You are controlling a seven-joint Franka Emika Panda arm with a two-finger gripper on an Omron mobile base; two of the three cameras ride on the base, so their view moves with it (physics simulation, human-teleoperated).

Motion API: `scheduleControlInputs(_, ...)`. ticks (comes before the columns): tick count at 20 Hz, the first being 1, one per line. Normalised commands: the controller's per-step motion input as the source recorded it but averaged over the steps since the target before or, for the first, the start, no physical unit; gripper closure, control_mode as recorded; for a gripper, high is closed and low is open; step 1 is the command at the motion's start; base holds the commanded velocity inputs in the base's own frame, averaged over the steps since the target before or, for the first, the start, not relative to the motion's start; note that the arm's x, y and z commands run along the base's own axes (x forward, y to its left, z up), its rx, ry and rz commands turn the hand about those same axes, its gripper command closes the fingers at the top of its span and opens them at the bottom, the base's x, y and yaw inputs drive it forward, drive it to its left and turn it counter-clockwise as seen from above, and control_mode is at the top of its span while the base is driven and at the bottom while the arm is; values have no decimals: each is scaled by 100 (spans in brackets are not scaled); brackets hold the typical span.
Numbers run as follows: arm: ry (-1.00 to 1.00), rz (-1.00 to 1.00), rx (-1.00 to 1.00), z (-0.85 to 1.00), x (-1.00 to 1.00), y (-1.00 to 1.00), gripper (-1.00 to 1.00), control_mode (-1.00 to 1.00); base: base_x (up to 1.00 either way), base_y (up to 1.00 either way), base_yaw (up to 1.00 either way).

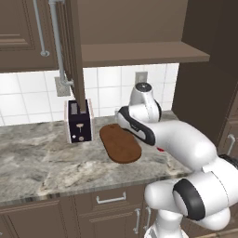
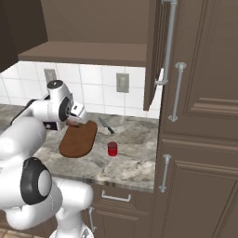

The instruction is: Pick the bread, place it on the cutting board, pick the jam, place it on the counter, and close the cabinet.

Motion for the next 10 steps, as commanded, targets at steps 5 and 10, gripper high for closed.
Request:
scheduleControlInputs(5,0,0,0,-19,16,7,100,-100,0,0,0)
scheduleControlInputs(10,0,0,0,-19,12,3,100,-100,0,0,0)
